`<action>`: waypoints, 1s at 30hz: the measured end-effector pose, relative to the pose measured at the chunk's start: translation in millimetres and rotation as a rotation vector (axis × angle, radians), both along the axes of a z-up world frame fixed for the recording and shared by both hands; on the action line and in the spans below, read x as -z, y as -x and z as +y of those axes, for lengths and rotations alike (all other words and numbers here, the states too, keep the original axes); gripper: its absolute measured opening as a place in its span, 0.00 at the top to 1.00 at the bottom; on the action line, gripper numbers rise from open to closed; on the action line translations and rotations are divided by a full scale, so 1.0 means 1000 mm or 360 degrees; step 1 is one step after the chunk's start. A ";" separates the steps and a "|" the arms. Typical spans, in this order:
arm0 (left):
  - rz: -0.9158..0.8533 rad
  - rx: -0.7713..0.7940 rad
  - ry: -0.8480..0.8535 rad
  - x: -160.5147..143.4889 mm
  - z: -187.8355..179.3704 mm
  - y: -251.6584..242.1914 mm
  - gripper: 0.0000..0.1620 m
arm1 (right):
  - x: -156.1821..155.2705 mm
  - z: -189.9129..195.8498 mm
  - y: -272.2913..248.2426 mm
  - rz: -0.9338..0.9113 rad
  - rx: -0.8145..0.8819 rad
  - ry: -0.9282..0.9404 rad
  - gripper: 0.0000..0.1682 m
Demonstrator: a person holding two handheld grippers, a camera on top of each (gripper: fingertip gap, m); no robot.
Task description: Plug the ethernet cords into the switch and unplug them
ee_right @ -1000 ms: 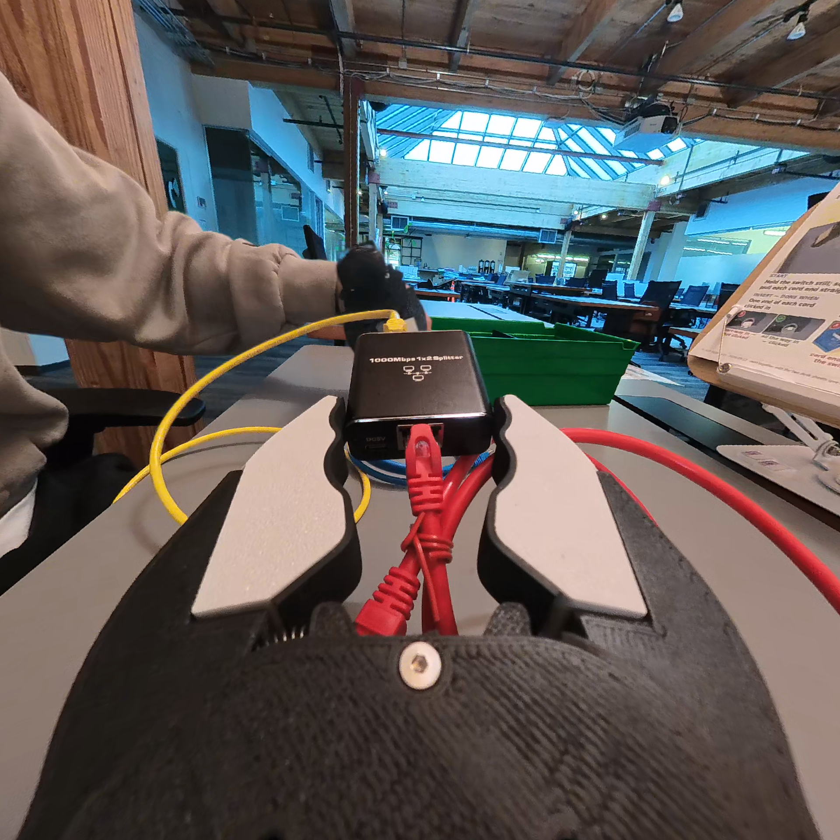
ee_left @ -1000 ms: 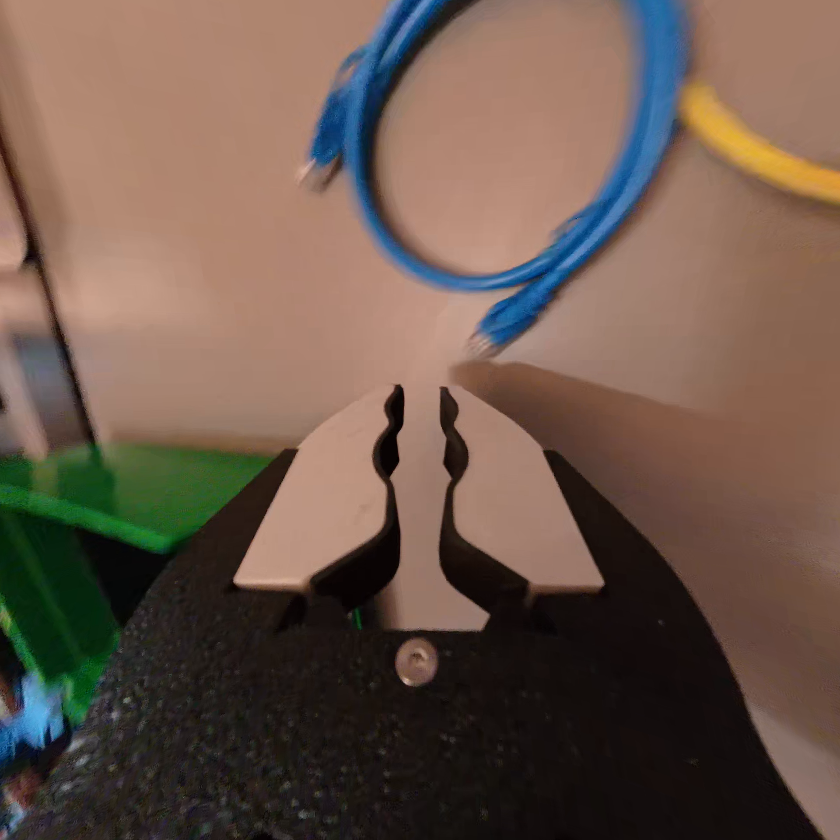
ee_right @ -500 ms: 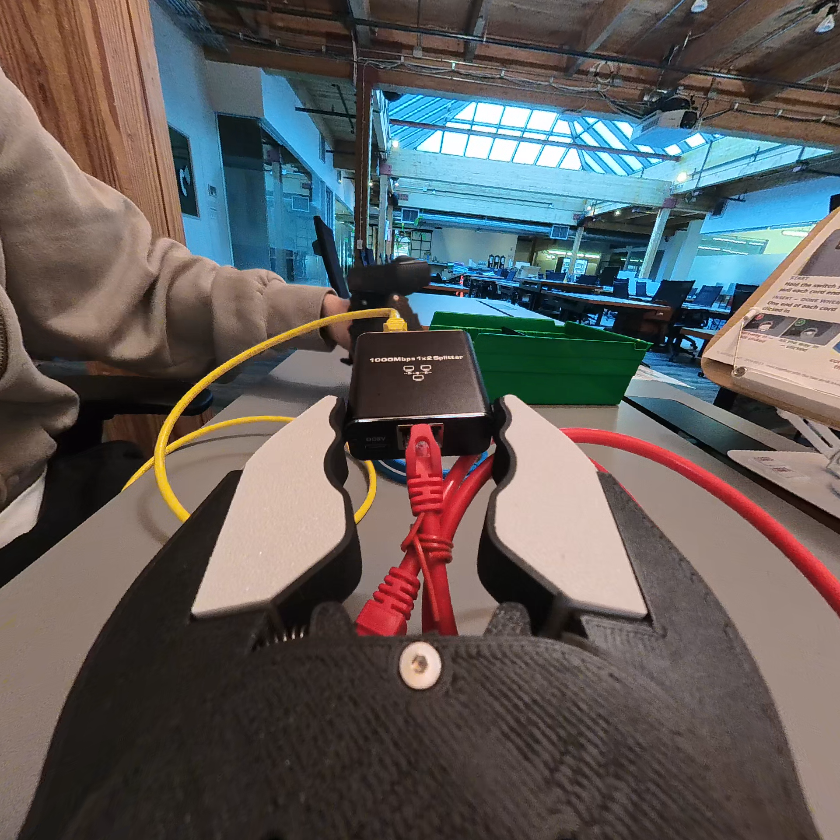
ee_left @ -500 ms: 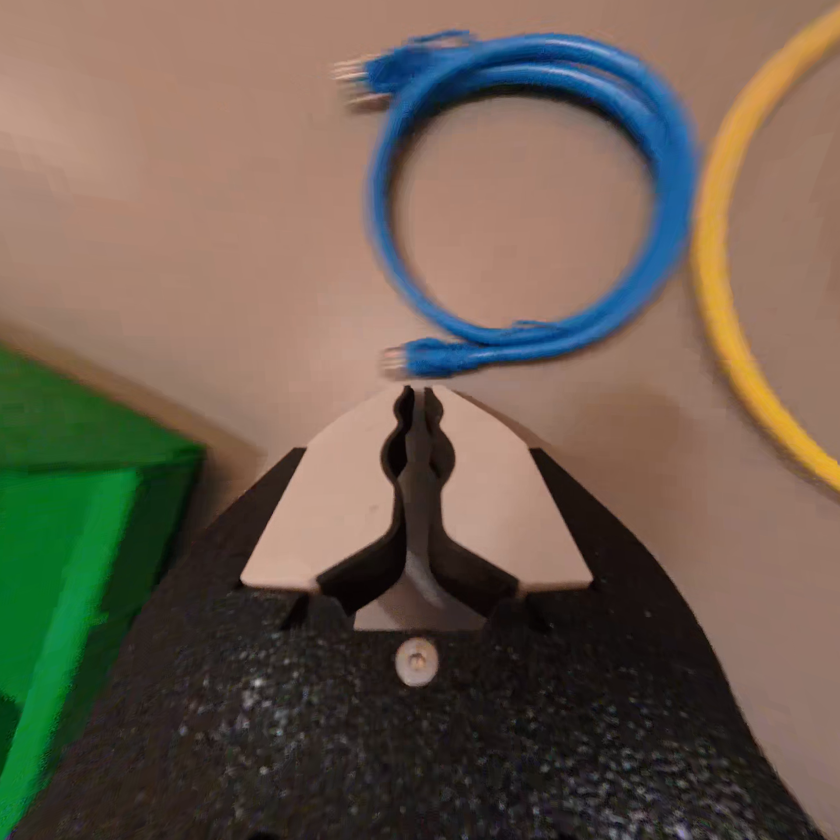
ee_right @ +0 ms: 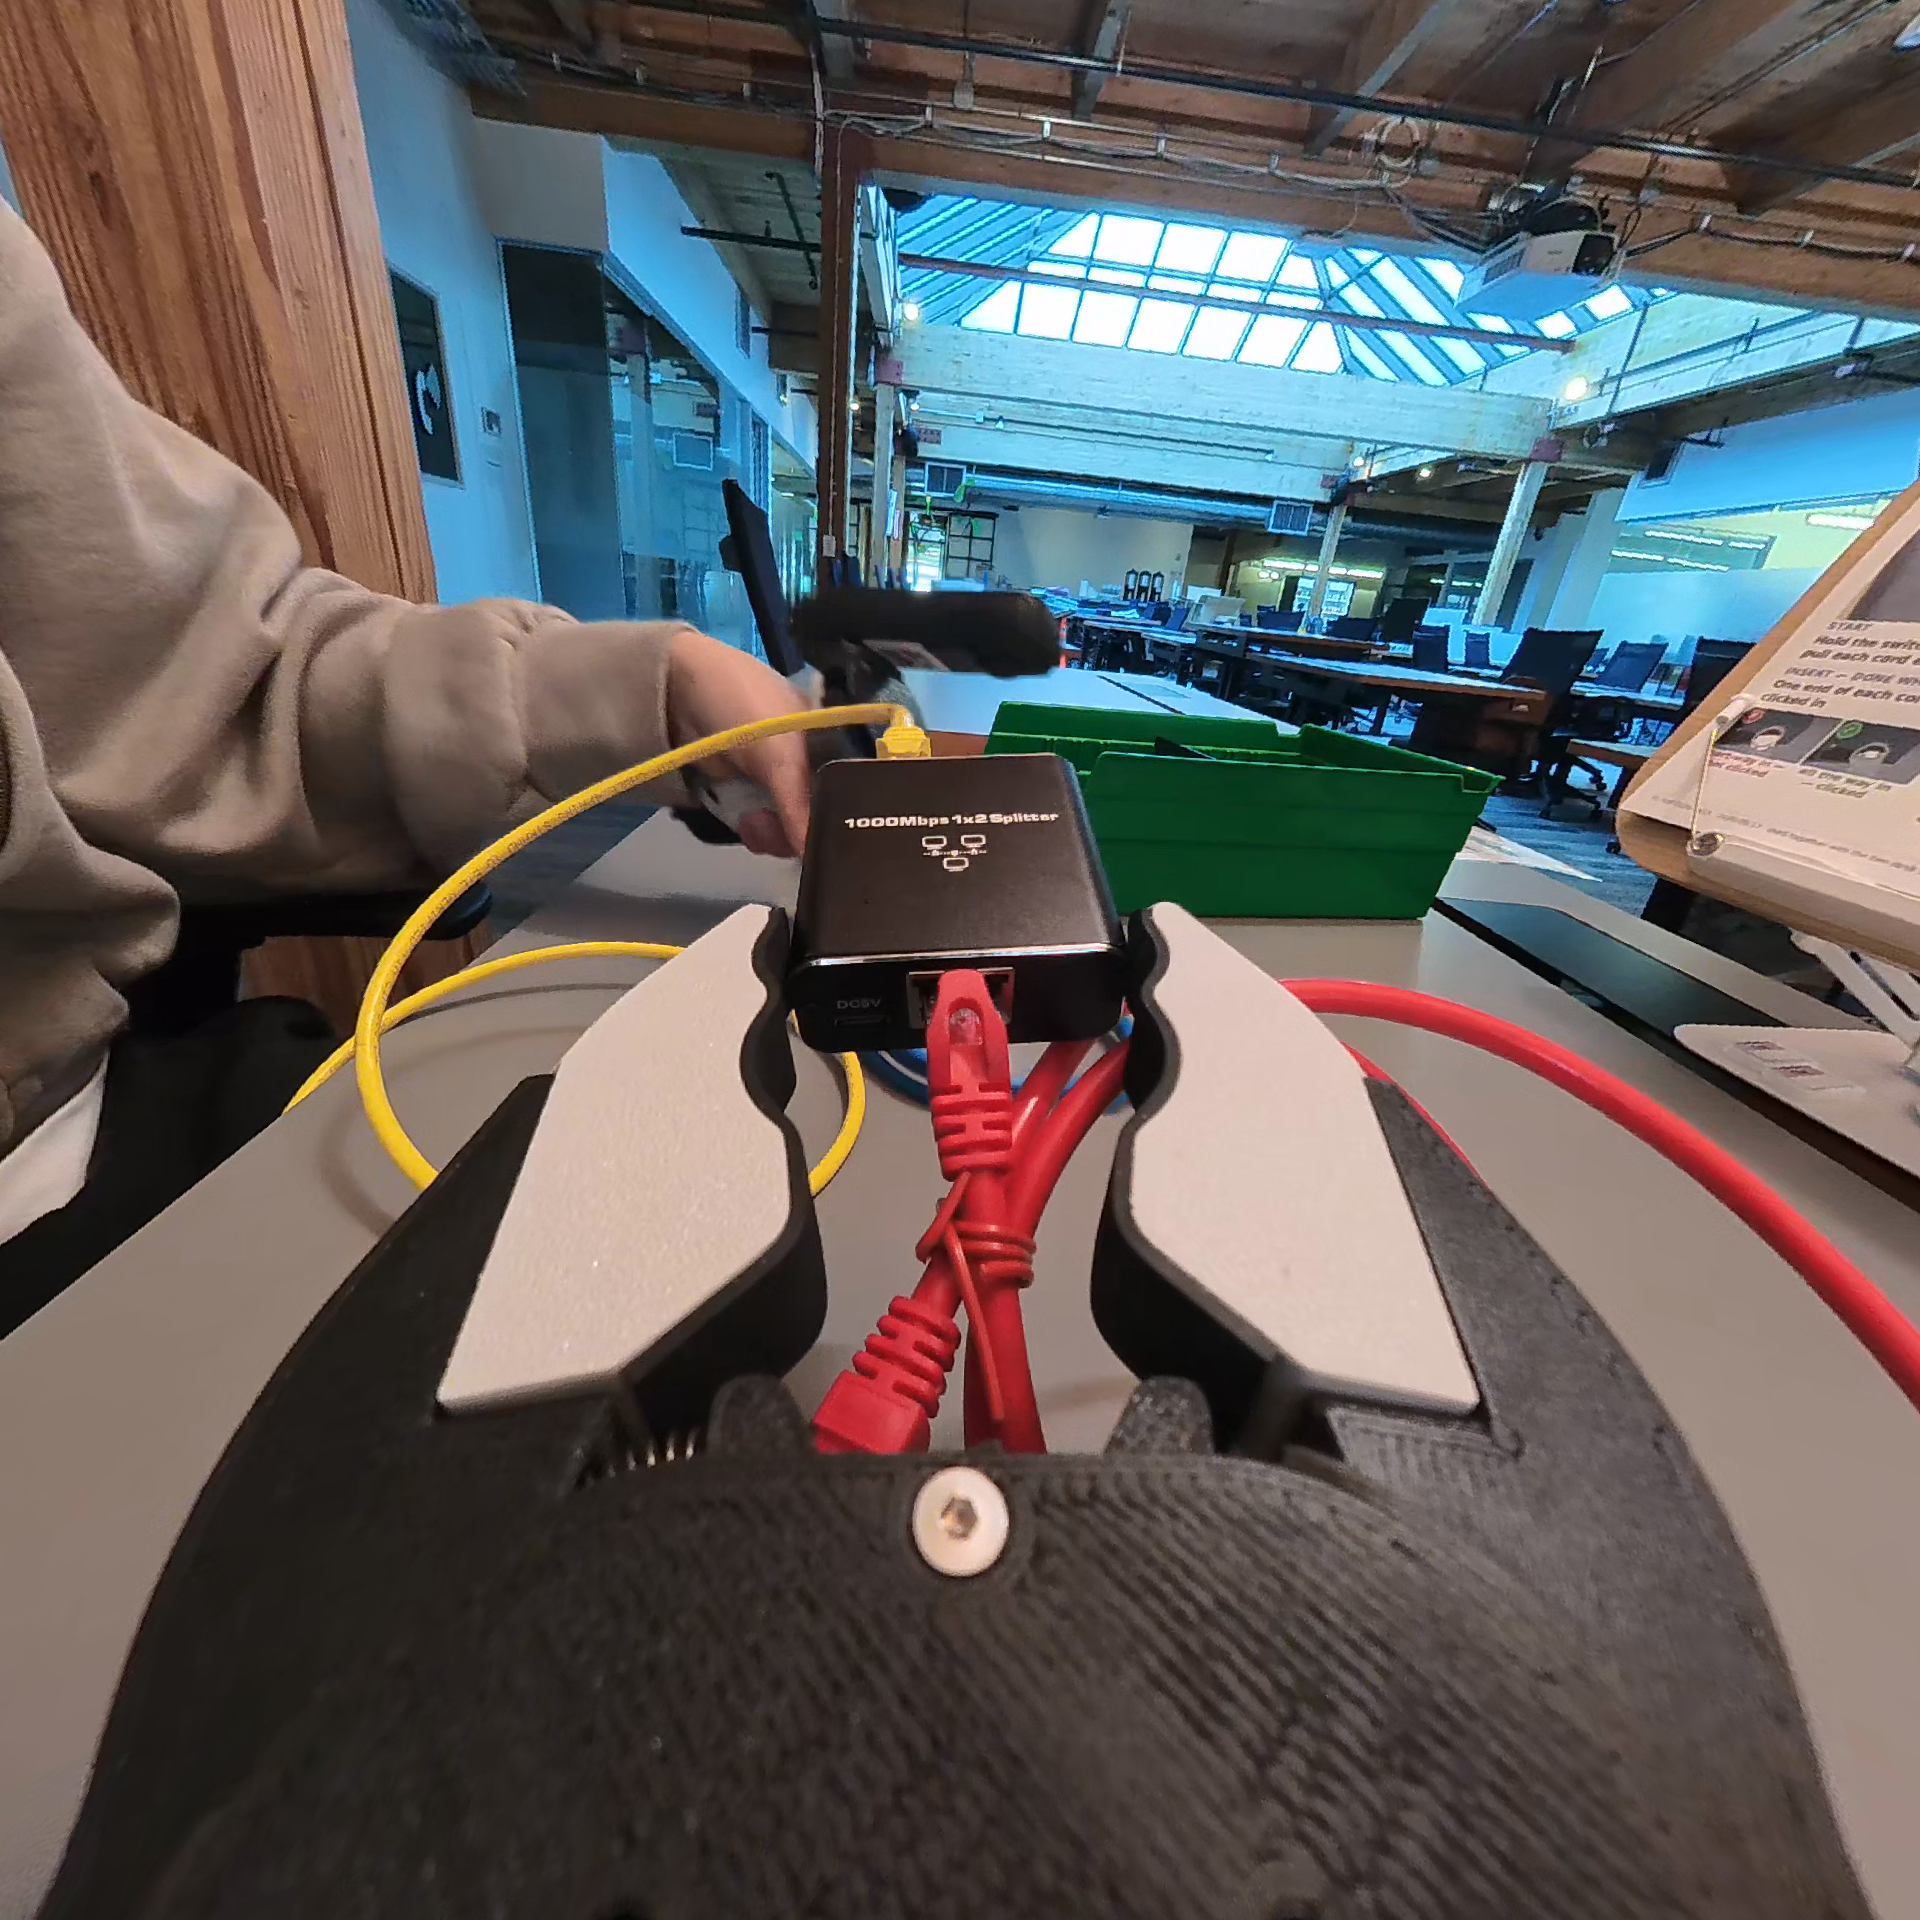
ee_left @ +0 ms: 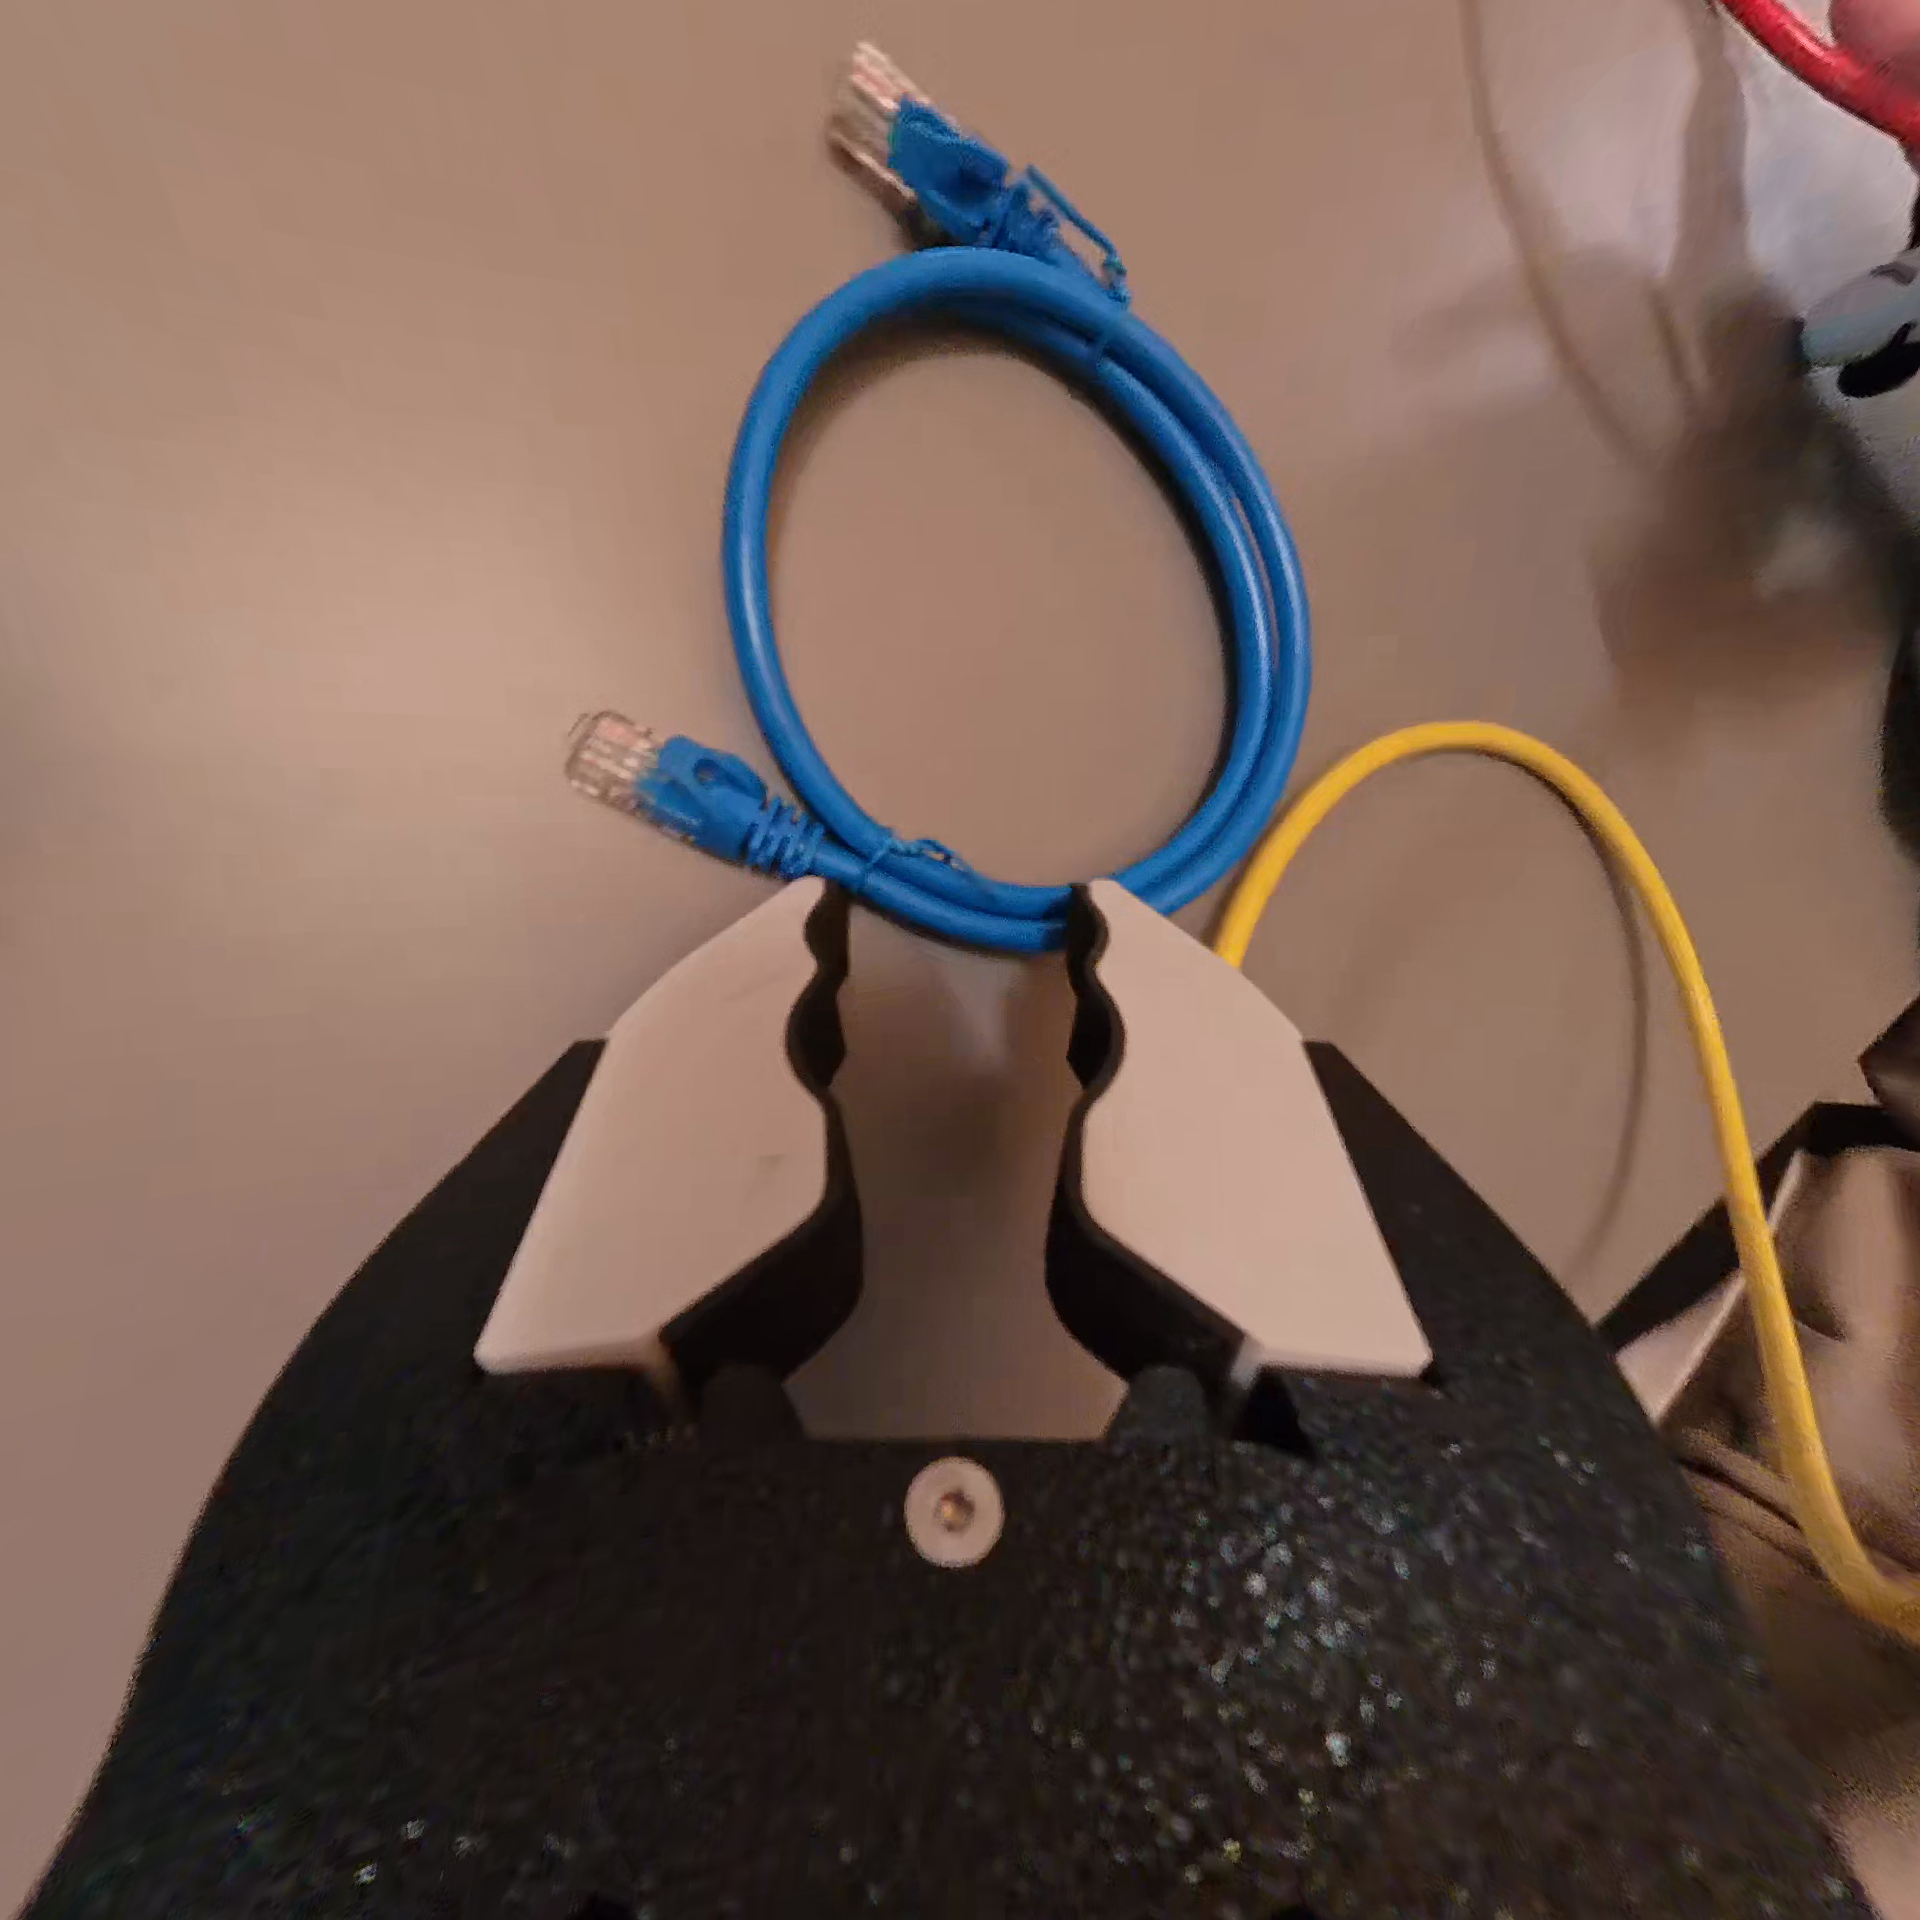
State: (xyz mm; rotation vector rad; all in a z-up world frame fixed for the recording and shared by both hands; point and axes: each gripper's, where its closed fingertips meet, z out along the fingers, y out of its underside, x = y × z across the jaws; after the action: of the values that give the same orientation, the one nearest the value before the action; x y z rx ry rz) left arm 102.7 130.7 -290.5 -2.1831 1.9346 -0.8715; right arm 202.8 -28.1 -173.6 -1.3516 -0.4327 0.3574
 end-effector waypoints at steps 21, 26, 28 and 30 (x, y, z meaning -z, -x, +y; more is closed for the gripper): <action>-0.0026 0.0182 -0.0711 0.009 0.059 -0.086 0.89 | -0.002 -0.002 -0.001 0.0026 -0.0014 -0.0023 0.63; -0.0100 0.0588 -0.0797 0.009 0.050 -0.082 0.90 | -0.002 -0.001 -0.001 0.0029 -0.0016 -0.0010 0.63; -0.0116 0.0696 -0.0771 0.008 0.043 -0.079 0.90 | -0.001 -0.001 -0.001 0.0031 -0.0019 -0.0003 0.63; -0.0180 0.0777 -0.0766 0.002 0.039 -0.078 0.91 | -0.001 -0.001 -0.001 0.0030 -0.0029 0.0007 0.63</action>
State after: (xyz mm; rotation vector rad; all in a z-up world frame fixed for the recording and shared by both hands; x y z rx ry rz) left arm 181.1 169.4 -292.3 -1.3956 2.3520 -0.4809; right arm 203.5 -28.8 -172.8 -1.3484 -0.4289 0.3864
